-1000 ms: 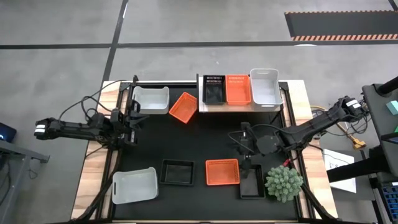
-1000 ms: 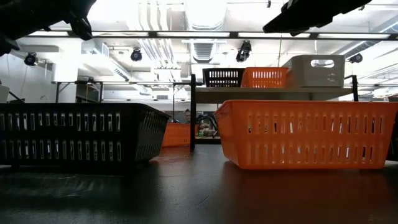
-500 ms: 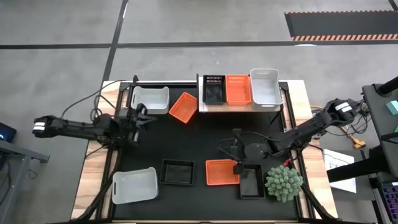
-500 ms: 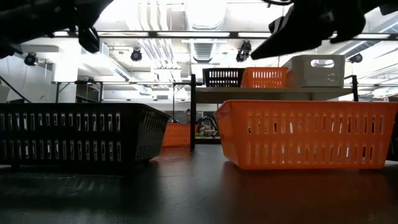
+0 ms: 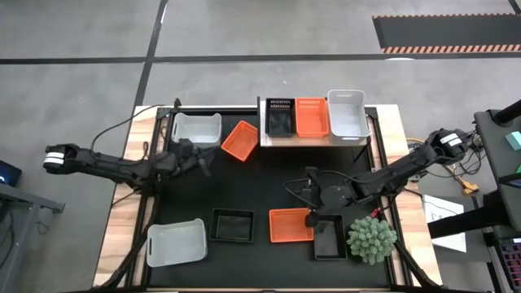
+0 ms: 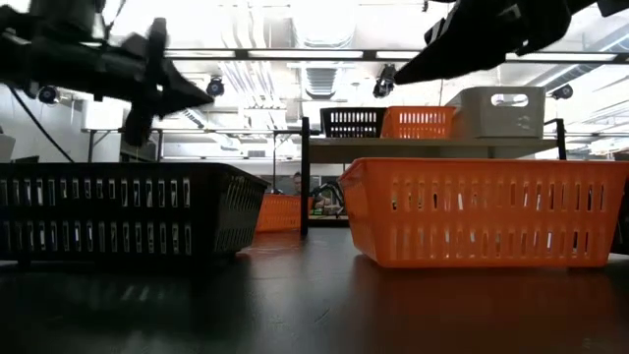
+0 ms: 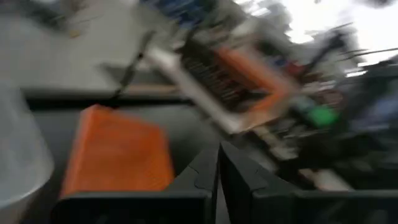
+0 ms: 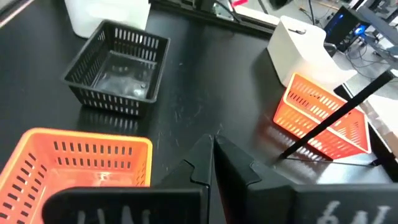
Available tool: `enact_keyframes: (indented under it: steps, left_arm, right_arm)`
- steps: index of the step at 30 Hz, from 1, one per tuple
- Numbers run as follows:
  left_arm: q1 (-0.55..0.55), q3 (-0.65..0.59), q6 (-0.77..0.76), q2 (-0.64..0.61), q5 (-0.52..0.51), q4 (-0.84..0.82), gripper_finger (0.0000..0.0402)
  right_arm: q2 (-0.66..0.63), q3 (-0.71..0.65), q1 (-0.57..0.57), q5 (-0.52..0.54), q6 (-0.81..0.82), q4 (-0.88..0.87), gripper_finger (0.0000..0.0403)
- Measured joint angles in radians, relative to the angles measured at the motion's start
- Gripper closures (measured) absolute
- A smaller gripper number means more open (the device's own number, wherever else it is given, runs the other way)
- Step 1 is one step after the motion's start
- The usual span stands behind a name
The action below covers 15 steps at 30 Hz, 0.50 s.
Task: Stack baskets on shelf by color
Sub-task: Stack the top white bin on the white bin on the shelf
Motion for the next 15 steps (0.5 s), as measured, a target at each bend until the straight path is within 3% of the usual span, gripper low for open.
enact_keyframes:
  steps: [9, 12, 15]
  left_arm:
    - [0.118, 0.487, -0.272, 0.133, -0.007, -1.143, 0.0402]
    - [0.223, 0.642, -0.225, 0.215, 0.099, -1.359, 0.0402]
    - [0.356, 0.756, -0.033, 0.295, 0.272, -1.426, 0.0402]
  right_arm:
    - [-0.021, 0.000, 0.000, 0.000, 0.016, -0.088, 0.0394]
    - [-0.021, 0.000, 0.000, 0.000, 0.030, -0.120, 0.0394]
    - [-0.021, 0.000, 0.000, 0.000, 0.053, -0.139, 0.0394]
